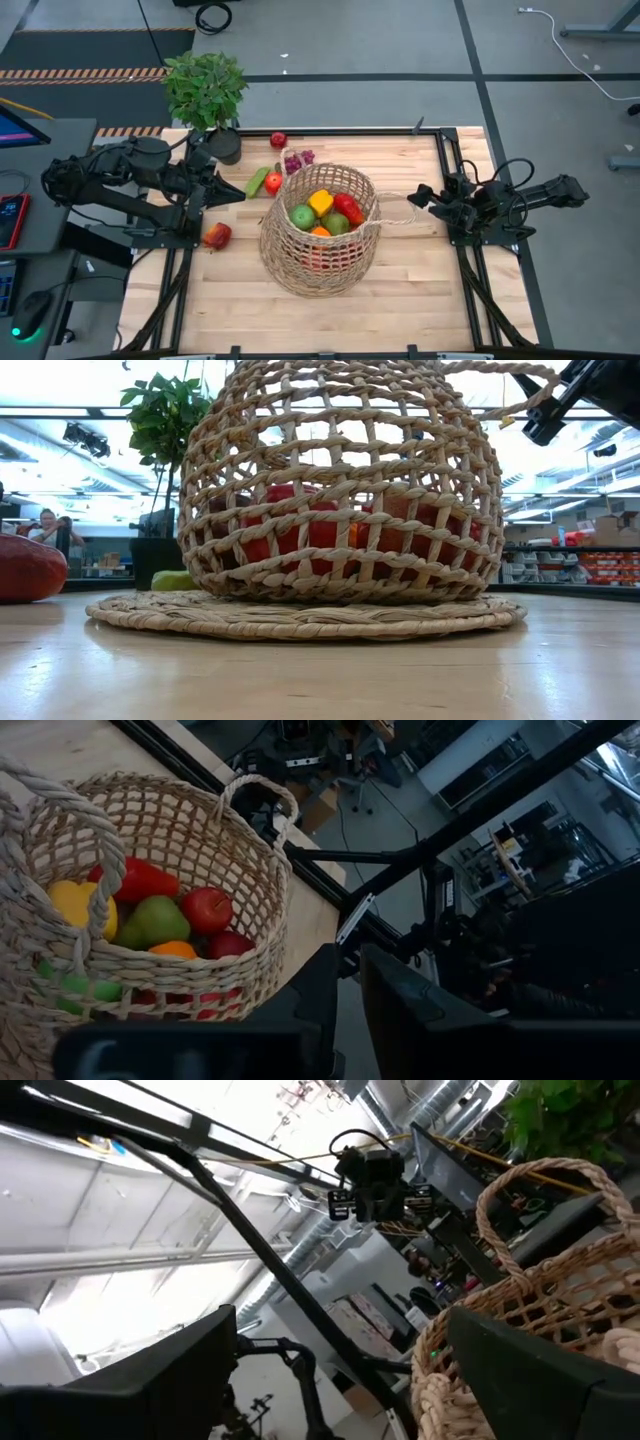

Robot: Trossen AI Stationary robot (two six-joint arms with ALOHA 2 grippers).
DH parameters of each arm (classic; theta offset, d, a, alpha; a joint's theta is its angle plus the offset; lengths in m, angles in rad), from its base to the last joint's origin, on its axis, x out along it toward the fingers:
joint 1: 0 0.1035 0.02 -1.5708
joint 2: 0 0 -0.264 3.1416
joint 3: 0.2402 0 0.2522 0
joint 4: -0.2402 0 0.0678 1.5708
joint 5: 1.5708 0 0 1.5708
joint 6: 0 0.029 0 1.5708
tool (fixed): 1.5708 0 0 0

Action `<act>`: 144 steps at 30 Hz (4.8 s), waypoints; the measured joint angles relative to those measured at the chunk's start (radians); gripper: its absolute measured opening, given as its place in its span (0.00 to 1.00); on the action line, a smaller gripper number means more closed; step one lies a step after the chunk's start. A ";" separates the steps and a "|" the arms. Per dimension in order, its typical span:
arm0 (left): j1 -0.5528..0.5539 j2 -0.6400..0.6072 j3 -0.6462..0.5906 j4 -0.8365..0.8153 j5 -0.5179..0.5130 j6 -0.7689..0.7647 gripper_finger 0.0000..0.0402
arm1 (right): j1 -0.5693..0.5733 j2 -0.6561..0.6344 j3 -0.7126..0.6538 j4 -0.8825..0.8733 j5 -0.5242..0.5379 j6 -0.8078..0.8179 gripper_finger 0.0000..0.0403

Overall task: Build produce basket
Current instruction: Put the red apple into the brown basket

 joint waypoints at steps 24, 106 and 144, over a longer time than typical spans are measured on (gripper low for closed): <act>0.000 0.000 0.000 -0.014 0.000 0.041 0.13 | -0.058 0.000 0.000 0.008 1.115 -0.457 0.87; -0.002 0.317 -0.553 -0.460 -0.096 -0.336 0.72 | -0.069 0.007 -0.001 -0.009 1.506 -1.128 0.87; 0.042 0.447 -0.691 -0.316 0.170 -0.275 0.63 | -0.069 0.006 -0.001 -0.009 1.507 -1.128 0.87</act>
